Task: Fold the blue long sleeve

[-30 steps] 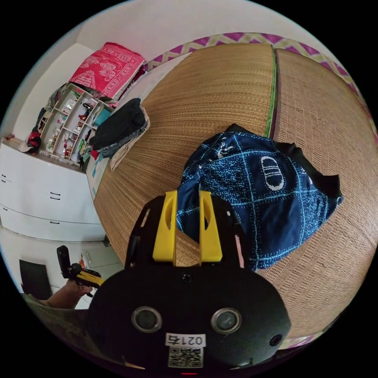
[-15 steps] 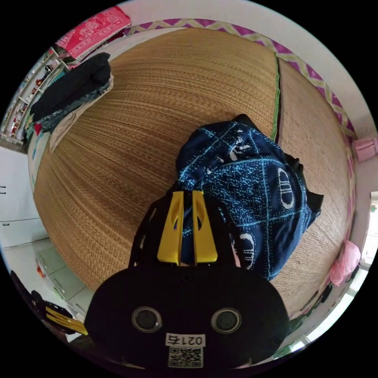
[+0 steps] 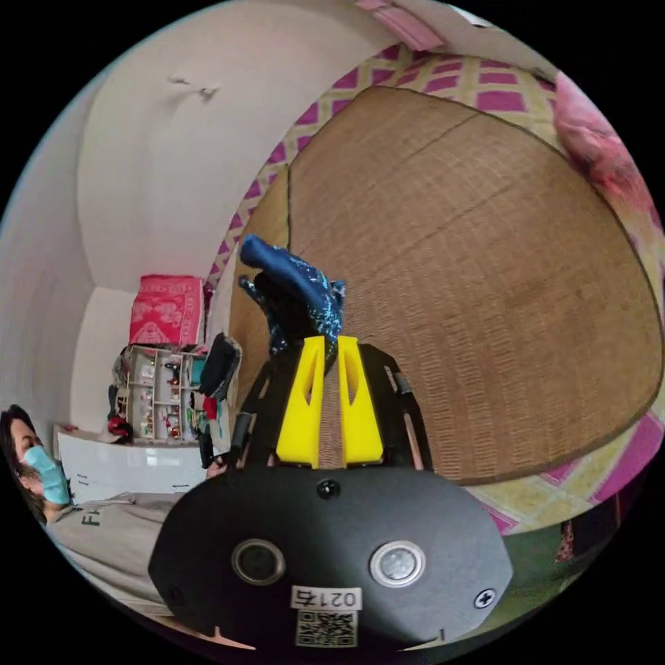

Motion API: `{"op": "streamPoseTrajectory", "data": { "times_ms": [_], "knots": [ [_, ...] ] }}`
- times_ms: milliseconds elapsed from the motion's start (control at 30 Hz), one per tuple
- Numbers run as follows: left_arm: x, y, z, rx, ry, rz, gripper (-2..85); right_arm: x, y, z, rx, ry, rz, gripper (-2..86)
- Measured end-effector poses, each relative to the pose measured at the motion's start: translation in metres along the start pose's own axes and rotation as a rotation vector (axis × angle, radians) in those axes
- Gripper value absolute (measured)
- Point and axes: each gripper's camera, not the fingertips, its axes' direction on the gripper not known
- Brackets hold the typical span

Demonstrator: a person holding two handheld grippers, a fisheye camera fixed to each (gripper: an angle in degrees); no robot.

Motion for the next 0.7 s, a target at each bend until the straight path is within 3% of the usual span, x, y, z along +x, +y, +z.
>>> {"op": "streamPoseTrajectory", "data": {
  "times_ms": [133,200,533,700],
  "knots": [
    [0.017,-0.045,0.030,-0.029,0.004,0.019,-0.9,0.107,0.029,-0.015,0.036,0.063,0.217,6.7],
    [0.036,-0.071,0.048,-0.051,-0.014,0.070,-0.8,0.116,0.034,-0.009,0.043,0.043,0.189,6.8],
    [0.054,-0.149,0.055,0.054,-0.167,0.065,4.1,0.028,-0.053,0.114,-0.241,0.193,-0.550,10.6],
    [0.050,-0.180,0.023,0.113,-0.236,0.006,6.0,0.004,-0.117,0.179,-0.332,0.228,-0.730,11.2]
  ]
}}
